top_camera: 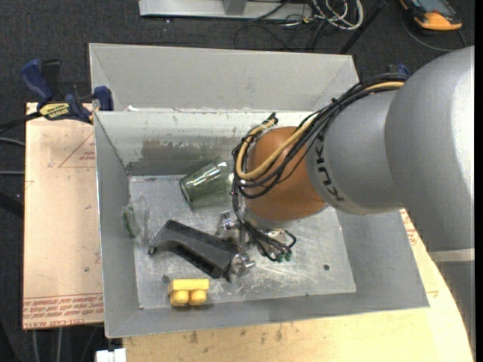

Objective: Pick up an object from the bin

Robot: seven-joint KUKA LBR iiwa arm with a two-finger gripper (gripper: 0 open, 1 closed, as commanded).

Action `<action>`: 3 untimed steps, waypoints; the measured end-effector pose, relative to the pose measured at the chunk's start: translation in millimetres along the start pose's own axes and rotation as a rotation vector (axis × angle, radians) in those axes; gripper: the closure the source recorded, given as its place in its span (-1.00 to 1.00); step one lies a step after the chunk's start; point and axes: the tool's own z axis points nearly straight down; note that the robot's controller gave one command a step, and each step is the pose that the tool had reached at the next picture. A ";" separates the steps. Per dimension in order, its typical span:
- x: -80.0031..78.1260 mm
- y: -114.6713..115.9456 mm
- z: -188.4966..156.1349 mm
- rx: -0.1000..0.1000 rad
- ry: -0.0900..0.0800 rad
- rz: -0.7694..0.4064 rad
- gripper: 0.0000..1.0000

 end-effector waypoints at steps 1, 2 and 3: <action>-0.5 0.4 1.5 -0.001 -0.005 0.002 -1.00; 0.7 0.2 1.1 -0.001 0.001 0.003 1.00; 0.7 0.2 1.1 -0.001 0.001 0.003 1.00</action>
Offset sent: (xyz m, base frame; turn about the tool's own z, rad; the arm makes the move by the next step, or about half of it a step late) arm 0.0000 0.0000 0.0000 0.0000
